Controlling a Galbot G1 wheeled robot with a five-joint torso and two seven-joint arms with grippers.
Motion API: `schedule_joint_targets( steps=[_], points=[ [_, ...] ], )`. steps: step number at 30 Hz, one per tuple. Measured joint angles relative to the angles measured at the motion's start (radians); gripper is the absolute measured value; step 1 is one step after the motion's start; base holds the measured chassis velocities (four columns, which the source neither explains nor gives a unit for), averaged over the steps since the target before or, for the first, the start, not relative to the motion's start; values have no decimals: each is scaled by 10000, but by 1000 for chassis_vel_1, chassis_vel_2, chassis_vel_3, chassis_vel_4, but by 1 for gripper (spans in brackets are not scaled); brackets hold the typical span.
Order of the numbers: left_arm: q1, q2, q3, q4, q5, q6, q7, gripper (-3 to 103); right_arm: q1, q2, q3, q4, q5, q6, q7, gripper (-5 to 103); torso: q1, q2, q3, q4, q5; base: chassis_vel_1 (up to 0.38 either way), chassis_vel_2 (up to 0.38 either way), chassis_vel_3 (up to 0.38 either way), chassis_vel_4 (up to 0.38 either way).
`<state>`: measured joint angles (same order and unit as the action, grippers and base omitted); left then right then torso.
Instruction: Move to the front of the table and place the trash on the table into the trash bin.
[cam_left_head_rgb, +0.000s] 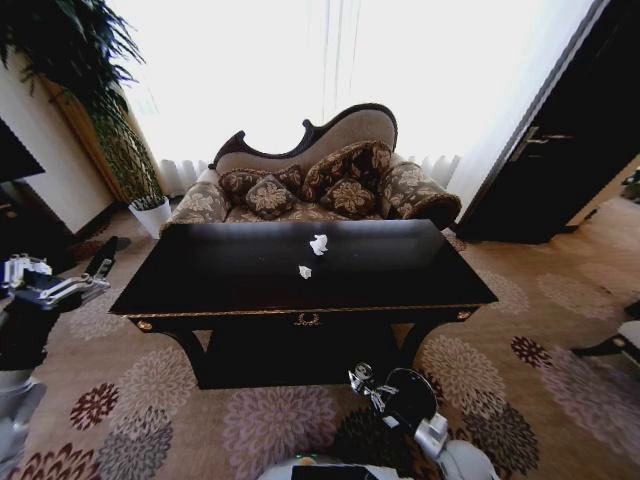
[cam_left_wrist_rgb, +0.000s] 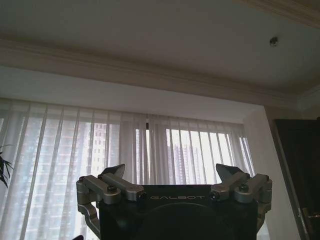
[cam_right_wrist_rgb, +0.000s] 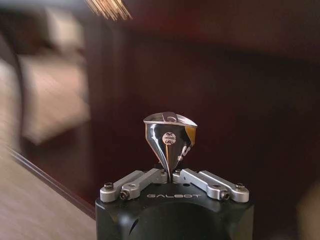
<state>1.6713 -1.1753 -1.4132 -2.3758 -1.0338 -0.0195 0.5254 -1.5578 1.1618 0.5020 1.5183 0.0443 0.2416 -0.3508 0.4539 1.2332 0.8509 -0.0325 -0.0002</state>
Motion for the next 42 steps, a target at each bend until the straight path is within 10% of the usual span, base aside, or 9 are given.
schedule_joint_targets(
  steps=[11,32,42],
  points=[
    [617,-312,-520,-272,113,13,7,100,1624,-98,-993,-2910,-507,-1360,3090,0,0,-1,0,1,3,0,0,0,0],
    [952,-712,-779,-446,140,-4,30,100,3007,-48,-1129,-4961,333,-1967,3580,-1,0,0,0,1,0,0,0,0,0],
    [951,-752,-719,-442,248,-23,49,100,3195,30,-1159,-5040,443,-2058,3607,37,0,0,0,0,0,0,0,0,0]
  ],
)
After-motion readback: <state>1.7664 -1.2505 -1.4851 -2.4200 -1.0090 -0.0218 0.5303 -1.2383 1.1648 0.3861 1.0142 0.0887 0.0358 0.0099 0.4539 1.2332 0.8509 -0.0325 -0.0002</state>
